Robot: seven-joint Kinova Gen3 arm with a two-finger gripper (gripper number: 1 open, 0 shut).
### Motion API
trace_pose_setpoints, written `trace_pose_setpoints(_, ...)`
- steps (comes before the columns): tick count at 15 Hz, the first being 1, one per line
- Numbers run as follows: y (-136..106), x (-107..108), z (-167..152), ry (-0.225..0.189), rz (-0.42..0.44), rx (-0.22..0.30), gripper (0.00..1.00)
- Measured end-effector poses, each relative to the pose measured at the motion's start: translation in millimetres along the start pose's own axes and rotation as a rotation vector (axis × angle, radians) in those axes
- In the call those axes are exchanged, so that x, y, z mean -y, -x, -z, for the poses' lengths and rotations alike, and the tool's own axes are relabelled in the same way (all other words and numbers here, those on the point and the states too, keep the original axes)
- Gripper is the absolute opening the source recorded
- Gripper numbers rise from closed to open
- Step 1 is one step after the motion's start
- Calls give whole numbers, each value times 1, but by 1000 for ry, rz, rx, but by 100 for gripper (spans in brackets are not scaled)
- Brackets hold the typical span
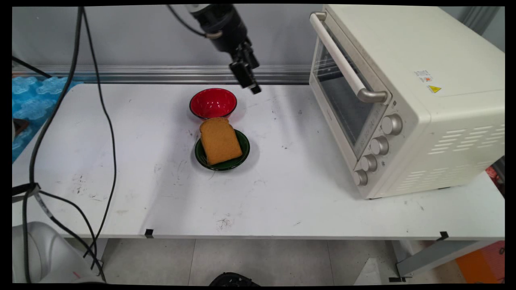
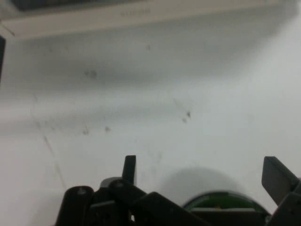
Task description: Open the oven
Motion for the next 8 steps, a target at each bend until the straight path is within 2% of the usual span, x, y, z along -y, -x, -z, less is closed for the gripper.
trace_pose_setpoints(2, -15, 4, -1, -6, 6, -24, 100)
trace_pose_setpoints(3, -21, 6, -1, -9, 9, -35, 0)
trace_pose_setpoints(8, -46, 13, -3, -17, 19, -79, 0)
